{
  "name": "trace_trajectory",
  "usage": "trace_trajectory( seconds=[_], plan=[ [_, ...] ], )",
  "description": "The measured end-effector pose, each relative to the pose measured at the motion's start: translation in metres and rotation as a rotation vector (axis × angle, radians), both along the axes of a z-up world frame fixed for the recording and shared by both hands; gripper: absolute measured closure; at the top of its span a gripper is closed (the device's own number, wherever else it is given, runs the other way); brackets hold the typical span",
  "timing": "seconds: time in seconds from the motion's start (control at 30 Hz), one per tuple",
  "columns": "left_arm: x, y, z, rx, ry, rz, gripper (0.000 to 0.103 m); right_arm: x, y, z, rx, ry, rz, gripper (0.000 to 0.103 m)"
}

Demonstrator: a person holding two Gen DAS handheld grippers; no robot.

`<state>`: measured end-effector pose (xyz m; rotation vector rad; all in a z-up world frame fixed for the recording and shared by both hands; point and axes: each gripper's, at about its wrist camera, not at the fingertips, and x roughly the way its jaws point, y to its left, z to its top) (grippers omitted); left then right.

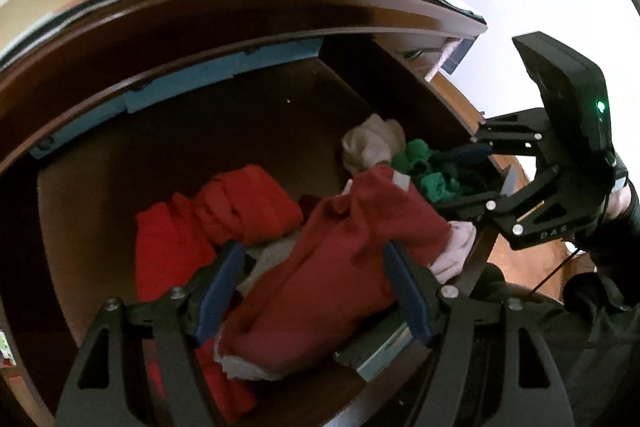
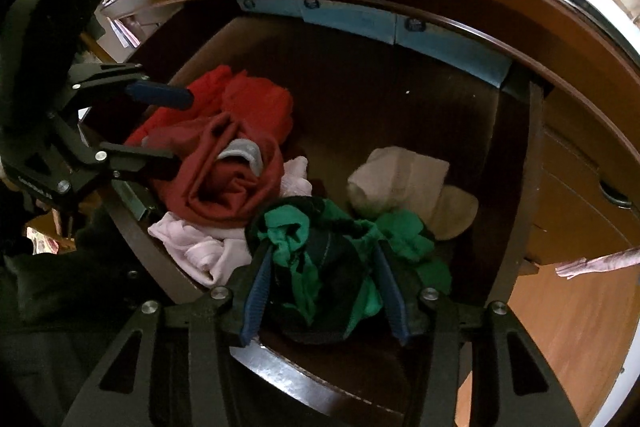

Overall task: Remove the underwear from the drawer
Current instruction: 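Grasp red underwear with left tool while right tool grasps green underwear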

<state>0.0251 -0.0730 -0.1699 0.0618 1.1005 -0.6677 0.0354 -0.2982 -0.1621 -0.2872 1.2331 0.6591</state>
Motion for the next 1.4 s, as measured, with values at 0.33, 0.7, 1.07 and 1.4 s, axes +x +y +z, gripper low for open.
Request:
trace_trajectory(
  seconds=[0.33, 0.7, 1.07, 1.4],
  plan=[
    [0.015, -0.013, -0.013, 0.006, 0.141, -0.085, 0.030, 0.004, 0.001, -0.002, 0.005, 0.033, -0.002, 0.051],
    [0.018, -0.012, -0.019, -0.038, 0.190, -0.143, 0.072, 0.006, 0.010, -0.006, 0.006, 0.058, 0.035, 0.076],
    [0.000, 0.006, -0.008, -0.099, 0.067, -0.056, 0.092, 0.004, -0.001, -0.001, 0.108, 0.001, -0.036, 0.082],
    [0.013, 0.050, 0.014, -0.104, -0.013, 0.122, 0.093, 0.005, -0.007, 0.010, 0.145, -0.038, -0.059, 0.082]
  ],
)
